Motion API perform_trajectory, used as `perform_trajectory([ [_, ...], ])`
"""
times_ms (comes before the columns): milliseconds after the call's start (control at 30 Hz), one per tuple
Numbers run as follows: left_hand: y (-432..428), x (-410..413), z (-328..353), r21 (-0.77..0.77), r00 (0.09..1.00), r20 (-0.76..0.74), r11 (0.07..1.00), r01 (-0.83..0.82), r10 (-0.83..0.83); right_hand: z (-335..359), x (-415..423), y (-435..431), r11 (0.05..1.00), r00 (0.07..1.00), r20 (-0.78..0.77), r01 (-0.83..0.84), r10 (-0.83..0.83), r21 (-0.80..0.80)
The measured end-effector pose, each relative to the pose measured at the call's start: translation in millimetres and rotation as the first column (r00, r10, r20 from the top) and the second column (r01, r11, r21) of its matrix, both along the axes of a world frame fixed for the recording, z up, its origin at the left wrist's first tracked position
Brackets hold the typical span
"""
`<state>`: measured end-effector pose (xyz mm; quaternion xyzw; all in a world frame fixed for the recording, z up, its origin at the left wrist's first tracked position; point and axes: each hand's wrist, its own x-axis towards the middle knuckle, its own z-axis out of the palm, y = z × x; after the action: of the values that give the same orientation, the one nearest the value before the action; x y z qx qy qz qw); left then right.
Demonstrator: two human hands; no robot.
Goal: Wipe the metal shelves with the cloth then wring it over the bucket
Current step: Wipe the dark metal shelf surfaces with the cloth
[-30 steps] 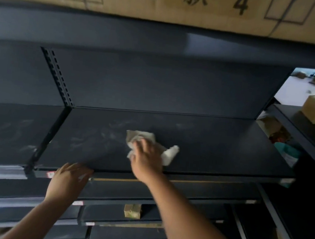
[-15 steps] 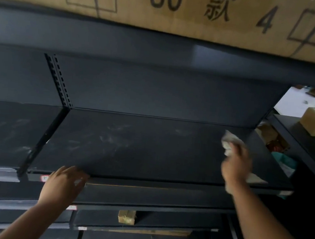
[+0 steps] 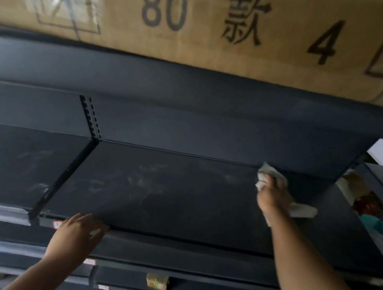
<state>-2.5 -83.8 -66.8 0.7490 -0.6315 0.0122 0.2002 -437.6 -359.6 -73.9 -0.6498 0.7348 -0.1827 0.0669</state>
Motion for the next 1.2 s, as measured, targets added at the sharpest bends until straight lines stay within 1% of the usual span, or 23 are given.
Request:
perform_trajectory([
  [67,0,1,0,0.002,1.0,0.003,1.0,0.006,-0.006,6,71,10,0.995,0.993,0.073,-0.097,0.096,0.002],
  [167,0,0,-1,-0.006,1.0,-0.027,1.0,0.005,-0.005,13,171,43,0.95,0.947,0.07,-0.312,0.312,-0.015],
  [267,1,2,-3,-0.025,1.0,-0.02,0.999,0.023,-0.023,13,249,78,0.835,0.831,0.098,-0.55,0.548,-0.009],
  [300,1,3,-4,-0.028,0.999,-0.018,0.999,0.028,-0.029,14,266,88,0.792,0.791,0.055,-0.611,0.61,0.007],
  [333,1,4,-5,-0.03,0.999,-0.018,0.999,0.029,-0.029,12,278,92,0.752,0.751,0.045,-0.659,0.658,0.008],
  [400,2,5,-7,-0.028,0.999,-0.022,0.999,0.026,-0.026,12,284,95,0.698,0.695,0.104,-0.716,0.711,0.01],
  [467,4,6,-8,-0.028,0.999,-0.01,0.999,0.035,-0.036,7,270,88,0.72,0.702,0.189,-0.693,0.686,-0.041],
  [533,5,7,-9,-0.023,0.999,0.007,0.998,0.051,-0.051,4,239,75,0.778,0.732,0.285,-0.622,0.619,-0.089],
  [600,6,8,-10,-0.017,0.998,0.0,0.998,0.055,-0.055,5,191,61,0.872,0.81,0.325,-0.467,0.488,-0.144],
  [667,6,8,-12,-0.024,0.998,-0.011,0.998,0.06,-0.06,5,129,47,0.933,0.878,0.329,-0.286,0.347,-0.22],
  [700,6,7,-12,-0.028,0.998,-0.013,0.998,0.062,-0.062,4,99,38,0.949,0.915,0.302,-0.195,0.266,-0.247],
  [733,6,7,-11,-0.033,0.998,-0.012,0.997,0.063,-0.064,3,73,31,0.959,0.956,0.227,-0.127,0.186,-0.251],
  [800,7,6,-12,-0.039,0.998,-0.012,0.997,0.069,-0.069,3,37,18,0.979,0.986,0.145,-0.048,0.078,-0.2],
  [833,7,6,-14,-0.041,0.997,-0.026,0.997,0.066,-0.067,6,32,13,0.988,0.989,0.142,-0.029,0.051,-0.153],
  [900,8,7,-17,-0.057,0.995,-0.075,0.997,0.057,-0.061,8,41,6,0.997,0.995,0.098,-0.016,0.023,-0.07],
  [933,8,7,-20,-0.067,0.992,-0.102,0.996,0.065,-0.071,10,52,3,0.999,0.999,0.037,-0.017,0.018,-0.046],
  [1033,11,15,-21,-0.066,0.983,-0.113,0.988,0.14,-0.147,11,117,1,0.994,0.993,-0.038,-0.113,0.113,0.014],
  [1133,15,34,-20,-0.039,0.973,-0.112,0.979,0.199,-0.202,11,203,16,0.973,0.972,-0.03,-0.232,0.232,0.021],
  [1200,20,52,-21,-0.024,0.969,-0.104,0.975,0.221,-0.223,12,261,34,0.934,0.933,0.057,-0.357,0.356,0.008],
])
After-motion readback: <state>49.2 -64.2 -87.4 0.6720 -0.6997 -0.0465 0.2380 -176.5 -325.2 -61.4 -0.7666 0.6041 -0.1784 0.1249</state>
